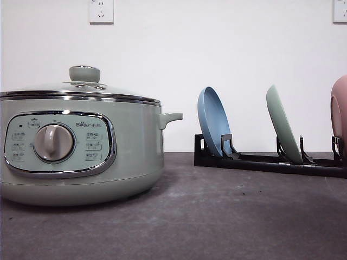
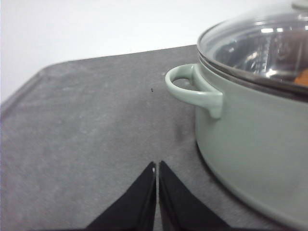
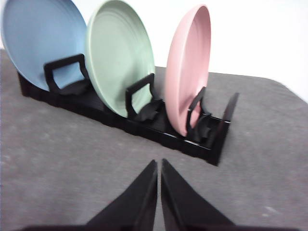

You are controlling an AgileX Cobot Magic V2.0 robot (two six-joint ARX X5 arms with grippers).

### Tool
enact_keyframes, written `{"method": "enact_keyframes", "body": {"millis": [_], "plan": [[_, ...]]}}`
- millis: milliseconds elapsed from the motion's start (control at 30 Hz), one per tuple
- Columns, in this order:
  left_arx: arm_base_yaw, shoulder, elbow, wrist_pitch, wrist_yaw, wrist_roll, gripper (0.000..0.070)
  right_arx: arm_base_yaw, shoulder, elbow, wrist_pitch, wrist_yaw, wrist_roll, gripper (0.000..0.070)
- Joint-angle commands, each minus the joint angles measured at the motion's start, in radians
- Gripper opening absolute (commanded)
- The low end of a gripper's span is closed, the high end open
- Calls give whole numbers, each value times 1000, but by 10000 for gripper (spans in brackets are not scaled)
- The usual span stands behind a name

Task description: Transfer potato from steamer to green plate

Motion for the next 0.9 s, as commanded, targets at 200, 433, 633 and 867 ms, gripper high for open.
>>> {"method": "enact_keyframes", "body": {"millis": [200, 433, 633, 867], "plan": [[0, -1, -20, -6, -3, -373, 0, 3, -1, -3, 0, -54, 221, 0], [0, -1, 5, -13, 6, -509, 0, 3, -1, 7, 0, -76, 323, 0], [0, 6, 96, -55, 18, -524, 1, 3, 1, 84, -56, -73, 346, 0], [0, 76, 251, -98, 29, -523, 1, 3, 58, 252, -106, -77, 347, 0]]}}
